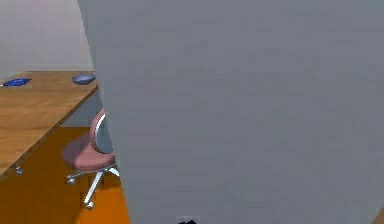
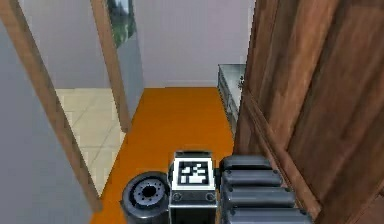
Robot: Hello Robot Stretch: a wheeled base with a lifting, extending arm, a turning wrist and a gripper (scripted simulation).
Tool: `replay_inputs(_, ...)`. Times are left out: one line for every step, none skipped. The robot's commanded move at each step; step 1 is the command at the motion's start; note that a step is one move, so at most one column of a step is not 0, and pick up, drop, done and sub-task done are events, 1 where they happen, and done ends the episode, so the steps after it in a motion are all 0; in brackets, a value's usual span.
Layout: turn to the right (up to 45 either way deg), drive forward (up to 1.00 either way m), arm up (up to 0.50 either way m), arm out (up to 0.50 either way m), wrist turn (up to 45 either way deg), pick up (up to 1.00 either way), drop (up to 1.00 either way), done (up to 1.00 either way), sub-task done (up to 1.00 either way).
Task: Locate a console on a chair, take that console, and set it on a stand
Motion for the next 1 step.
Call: replay_inputs(0.0, 0.05, 0.00, 0.00, 0.0, 0.00, 0.00, 0.00, 0.00)
